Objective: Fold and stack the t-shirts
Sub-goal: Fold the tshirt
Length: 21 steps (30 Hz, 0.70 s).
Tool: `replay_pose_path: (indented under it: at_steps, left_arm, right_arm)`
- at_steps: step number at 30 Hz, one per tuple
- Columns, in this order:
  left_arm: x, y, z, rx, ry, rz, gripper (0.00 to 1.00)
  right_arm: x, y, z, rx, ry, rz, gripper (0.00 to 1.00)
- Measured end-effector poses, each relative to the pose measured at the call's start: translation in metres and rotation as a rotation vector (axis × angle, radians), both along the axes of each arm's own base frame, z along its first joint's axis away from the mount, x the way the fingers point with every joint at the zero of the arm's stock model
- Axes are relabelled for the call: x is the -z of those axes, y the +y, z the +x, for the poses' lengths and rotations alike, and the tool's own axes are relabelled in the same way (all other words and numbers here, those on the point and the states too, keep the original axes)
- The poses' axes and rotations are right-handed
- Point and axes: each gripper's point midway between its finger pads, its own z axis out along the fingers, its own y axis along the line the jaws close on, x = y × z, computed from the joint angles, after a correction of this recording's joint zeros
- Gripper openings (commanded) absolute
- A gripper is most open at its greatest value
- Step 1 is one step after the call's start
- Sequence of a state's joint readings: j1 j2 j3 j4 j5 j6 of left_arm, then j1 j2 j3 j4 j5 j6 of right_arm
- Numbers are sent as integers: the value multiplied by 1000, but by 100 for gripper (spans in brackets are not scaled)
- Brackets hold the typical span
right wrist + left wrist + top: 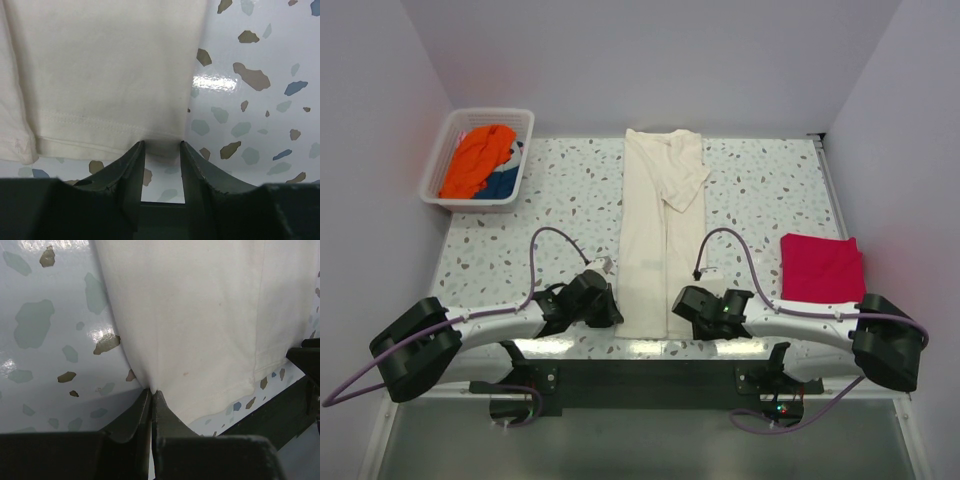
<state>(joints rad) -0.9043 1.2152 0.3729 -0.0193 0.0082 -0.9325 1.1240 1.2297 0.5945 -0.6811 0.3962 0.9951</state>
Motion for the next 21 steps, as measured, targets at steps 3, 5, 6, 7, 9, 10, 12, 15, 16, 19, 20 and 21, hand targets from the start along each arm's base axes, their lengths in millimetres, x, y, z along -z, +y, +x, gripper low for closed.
replay_pose_path:
  at_steps: [3,5,6,7,9,10,12,15,16,19,20,21]
  left_arm:
    - [0,0,0,0,-1,-1,0]
    - [0,0,0,1,-1,-3,0]
    - [0,0,0,2,0,-4,0]
    - [0,0,0,3,-1,-4,0]
    - [0,-1,-1,3,-1,-6,0]
    - [0,-1,-1,3,-1,-6,0]
    - [0,-1,-1,3,-1,-7,0]
    - [0,-1,-1,3,-1,-8,0]
    - [0,-1,-1,3,-1,-8,0]
    - [0,-1,-1,3,-1,-8,0]
    - [0,-1,-1,3,-1,-8,0]
    - [0,-1,-1,3,-1,-8,0]
  right_arm:
    - [-1,1,1,0,-2,4,37]
    - [-1,1,1,-1,-2,4,32]
    - [-1,2,1,-2,-2,4,31]
    - [0,2,1,-3,-1,3,27]
    - [1,3,1,-3,0,2,21]
    - [1,4,2,-4,0,3,18]
    - [1,5,2,-3,-2,7,14]
    - [1,5,2,-1,-3,9,10]
    - [1,5,2,-1,-3,9,9]
    - [-2,3,2,1,-8,11,10]
    - [-4,2,2,2,-11,14,10]
    - [-7,1,2,4,-15,20,11]
